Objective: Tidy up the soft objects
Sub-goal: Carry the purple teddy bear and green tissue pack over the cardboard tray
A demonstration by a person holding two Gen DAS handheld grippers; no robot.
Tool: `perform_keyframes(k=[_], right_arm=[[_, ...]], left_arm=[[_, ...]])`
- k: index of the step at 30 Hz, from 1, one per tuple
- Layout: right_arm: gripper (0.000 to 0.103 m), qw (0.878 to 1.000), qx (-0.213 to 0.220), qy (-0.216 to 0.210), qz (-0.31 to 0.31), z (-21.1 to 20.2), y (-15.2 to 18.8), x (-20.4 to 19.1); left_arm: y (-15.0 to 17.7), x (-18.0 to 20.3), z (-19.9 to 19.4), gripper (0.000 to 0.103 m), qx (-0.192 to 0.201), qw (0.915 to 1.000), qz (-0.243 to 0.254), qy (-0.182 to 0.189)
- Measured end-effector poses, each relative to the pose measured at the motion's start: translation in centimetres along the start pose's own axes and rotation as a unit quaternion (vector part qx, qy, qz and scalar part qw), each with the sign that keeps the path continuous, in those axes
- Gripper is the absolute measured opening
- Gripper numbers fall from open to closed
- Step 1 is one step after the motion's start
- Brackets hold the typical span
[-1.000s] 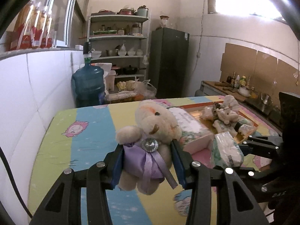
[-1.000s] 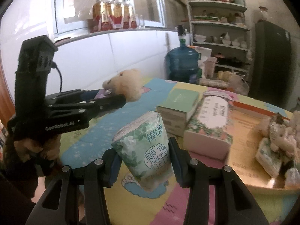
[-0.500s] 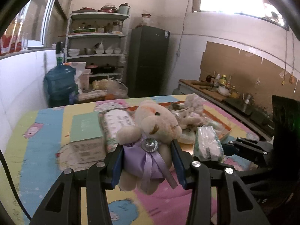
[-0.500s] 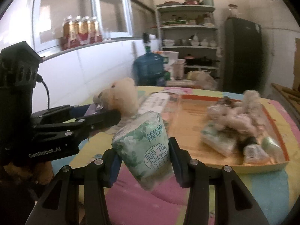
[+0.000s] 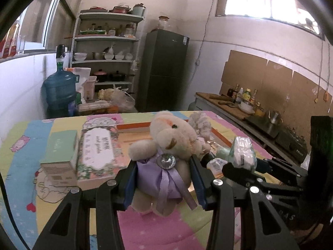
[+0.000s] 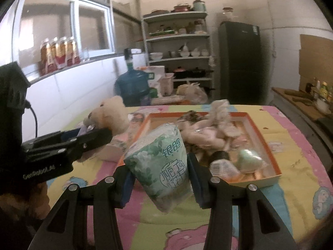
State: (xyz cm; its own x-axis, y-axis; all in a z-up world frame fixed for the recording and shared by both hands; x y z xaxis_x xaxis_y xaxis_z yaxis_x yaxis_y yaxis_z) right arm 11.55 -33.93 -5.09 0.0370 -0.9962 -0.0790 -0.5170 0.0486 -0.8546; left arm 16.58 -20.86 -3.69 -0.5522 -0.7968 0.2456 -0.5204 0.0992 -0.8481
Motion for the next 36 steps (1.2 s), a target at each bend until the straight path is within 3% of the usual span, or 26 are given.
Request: perform_keyframes(k=[13, 36], right_arm=[[0.049, 0.999, 0.009, 0.025, 0.033, 1.8, -1.4, 6.1], [0.049, 0.999, -0.01, 0.027, 0.035, 7.3, -2.5, 9.7]], left_arm=[[0.5, 1.4, 4.7, 0.048, -0.009, 0.9995, -0.025, -0.018], [0.0, 0.1, 10.4, 0.048, -0.025, 0.9969, -0.037, -0.065]])
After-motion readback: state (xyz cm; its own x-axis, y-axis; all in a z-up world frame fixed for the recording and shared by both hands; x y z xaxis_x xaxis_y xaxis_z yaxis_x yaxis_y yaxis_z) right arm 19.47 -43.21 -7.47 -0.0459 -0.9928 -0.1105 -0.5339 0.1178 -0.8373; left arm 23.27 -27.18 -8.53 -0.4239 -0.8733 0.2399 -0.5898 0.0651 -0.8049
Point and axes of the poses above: each gripper's, at about its wrist camera, not at the fingertips, and z roughly the way its jaws point, x to its right, y to its underside, the point moved 7 cm from there along z, roughly the way its jaws point, and after that the axes turned 7 degrees about y, right-handed, at the moved point
